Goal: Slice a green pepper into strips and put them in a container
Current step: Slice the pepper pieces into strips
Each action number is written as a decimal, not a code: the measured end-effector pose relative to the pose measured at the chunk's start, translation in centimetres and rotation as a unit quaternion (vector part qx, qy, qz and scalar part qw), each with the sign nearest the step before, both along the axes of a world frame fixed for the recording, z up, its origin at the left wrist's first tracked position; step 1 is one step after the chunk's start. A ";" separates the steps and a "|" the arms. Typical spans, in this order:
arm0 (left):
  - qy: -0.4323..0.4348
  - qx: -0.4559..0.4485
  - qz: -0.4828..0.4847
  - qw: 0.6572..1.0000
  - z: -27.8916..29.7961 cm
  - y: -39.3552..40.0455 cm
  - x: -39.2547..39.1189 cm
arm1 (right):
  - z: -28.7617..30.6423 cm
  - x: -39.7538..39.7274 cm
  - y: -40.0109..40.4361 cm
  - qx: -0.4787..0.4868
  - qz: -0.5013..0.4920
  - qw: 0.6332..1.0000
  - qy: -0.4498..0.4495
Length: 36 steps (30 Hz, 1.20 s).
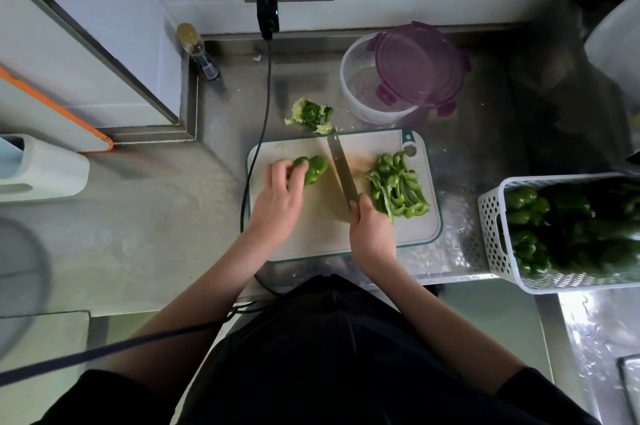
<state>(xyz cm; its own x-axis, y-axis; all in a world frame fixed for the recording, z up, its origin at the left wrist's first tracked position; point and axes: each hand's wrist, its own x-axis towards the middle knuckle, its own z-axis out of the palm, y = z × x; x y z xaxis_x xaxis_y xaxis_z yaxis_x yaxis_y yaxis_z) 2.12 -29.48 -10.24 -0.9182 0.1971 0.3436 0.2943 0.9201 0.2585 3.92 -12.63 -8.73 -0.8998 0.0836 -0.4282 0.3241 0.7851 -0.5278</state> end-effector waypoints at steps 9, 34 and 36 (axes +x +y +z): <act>-0.154 -0.029 -0.134 0.978 -2.2 -2.7 4.2 | 0.5 1.3 0.9 -0.065 -0.060 0.996 0.000; -0.089 -0.130 -0.280 0.947 -3.3 -0.7 -1.3 | 2.1 2.0 -2.4 -0.025 -0.010 0.999 -0.022; -0.091 -0.122 -0.275 0.949 -3.8 -0.8 -1.2 | 2.3 2.2 -2.6 -0.020 -0.012 0.999 -0.034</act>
